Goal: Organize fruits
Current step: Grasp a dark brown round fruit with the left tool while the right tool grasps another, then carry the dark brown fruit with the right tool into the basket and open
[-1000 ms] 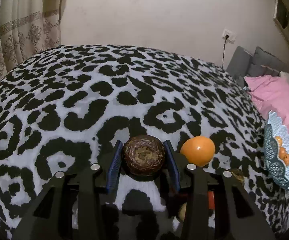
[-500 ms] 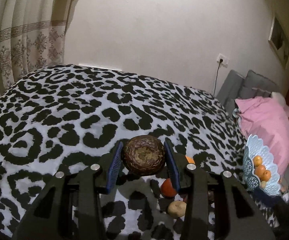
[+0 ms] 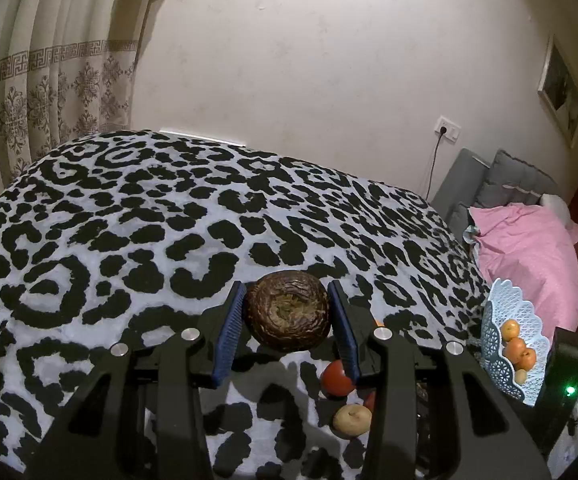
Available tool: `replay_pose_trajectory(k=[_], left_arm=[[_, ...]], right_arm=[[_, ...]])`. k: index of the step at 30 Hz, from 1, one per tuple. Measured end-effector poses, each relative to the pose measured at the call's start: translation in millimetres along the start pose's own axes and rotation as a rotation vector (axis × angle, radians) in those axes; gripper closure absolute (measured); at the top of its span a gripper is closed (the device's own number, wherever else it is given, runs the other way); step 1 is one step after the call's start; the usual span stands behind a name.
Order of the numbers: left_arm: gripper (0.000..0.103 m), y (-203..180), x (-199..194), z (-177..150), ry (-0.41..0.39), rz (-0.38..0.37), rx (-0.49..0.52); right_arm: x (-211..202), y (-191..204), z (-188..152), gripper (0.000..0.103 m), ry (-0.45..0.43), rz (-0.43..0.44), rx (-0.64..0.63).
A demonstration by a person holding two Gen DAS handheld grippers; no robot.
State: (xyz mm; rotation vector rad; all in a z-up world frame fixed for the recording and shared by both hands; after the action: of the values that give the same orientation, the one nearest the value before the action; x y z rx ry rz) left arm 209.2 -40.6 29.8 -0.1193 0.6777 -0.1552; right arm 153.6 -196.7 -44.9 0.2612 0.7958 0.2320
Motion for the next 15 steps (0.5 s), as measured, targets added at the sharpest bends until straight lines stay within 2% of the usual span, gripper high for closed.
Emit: replay_pose_trajectory(k=[3, 8, 15], left_arm=[[0.061, 0, 0, 0, 0.0, 0.0, -0.001], [0.061, -2, -2, 1, -0.005, -0.002, 0.003], [0.061, -13, -6, 0, -0.017, -0.014, 0.024]], right_arm=[[3, 3, 1, 0.06, 0.006, -0.017, -0.024], [0, 5, 1, 0.061, 0.007, -0.023, -0.044], [-41, 14, 9, 0.061, -0.1, -0.036, -0.061]])
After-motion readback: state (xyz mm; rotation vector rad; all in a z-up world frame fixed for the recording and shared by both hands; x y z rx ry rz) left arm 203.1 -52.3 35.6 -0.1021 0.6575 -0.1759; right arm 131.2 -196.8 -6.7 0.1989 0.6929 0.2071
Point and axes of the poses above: each gripper's, at about its wrist camera, not at the fingertips, and x roughly the way its jaws point, y to its left, z to its top, the point moved 8 cm from there along x, roughly the way its jaws point, and after that the axes turned 12 degrees about z, right-handed, at the moved point
